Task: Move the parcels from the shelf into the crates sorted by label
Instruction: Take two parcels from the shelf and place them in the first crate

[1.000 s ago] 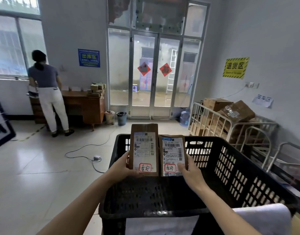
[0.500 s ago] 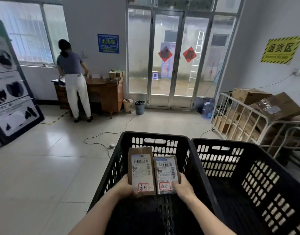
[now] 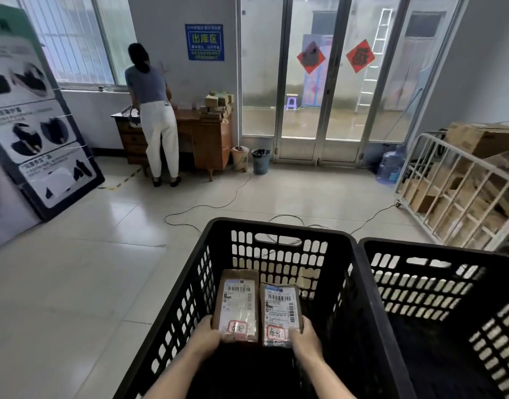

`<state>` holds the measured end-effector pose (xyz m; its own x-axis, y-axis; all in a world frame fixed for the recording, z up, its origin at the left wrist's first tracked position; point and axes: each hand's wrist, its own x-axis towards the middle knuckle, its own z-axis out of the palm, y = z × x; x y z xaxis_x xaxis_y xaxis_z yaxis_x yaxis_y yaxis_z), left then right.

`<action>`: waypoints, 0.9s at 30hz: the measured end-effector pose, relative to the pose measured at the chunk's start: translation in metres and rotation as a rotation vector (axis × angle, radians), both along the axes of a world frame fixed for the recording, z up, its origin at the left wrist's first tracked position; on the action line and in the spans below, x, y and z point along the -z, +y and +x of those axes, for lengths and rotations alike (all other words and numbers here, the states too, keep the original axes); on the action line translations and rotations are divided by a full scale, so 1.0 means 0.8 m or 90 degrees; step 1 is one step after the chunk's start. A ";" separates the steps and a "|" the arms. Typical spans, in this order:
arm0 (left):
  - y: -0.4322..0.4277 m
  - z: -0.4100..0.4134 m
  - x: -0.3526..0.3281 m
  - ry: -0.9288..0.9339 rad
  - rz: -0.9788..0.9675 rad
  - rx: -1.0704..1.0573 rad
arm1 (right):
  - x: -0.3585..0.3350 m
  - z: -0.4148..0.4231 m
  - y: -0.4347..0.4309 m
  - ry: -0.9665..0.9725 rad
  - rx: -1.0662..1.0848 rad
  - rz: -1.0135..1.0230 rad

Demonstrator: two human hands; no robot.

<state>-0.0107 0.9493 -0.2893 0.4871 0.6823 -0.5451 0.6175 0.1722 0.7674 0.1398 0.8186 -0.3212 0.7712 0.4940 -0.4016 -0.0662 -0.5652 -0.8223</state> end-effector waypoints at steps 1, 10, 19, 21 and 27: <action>0.005 0.003 0.001 0.003 0.011 -0.009 | 0.003 0.003 0.007 -0.001 0.007 0.003; 0.021 0.029 0.012 0.025 0.160 -0.024 | 0.028 0.010 0.048 -0.014 0.074 -0.027; 0.029 0.033 0.026 0.011 0.185 -0.004 | 0.044 0.002 0.053 -0.019 0.109 -0.029; 0.031 0.033 0.030 0.014 0.208 0.000 | 0.041 0.005 0.051 -0.025 0.097 -0.034; 0.027 0.040 0.021 0.129 0.464 0.196 | 0.032 0.000 0.045 -0.186 -0.043 -0.115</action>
<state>0.0210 0.9707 -0.3061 0.6507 0.7507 -0.1141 0.6943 -0.5274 0.4896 0.1398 0.8548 -0.3470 0.8341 0.4897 -0.2540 0.2004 -0.6980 -0.6875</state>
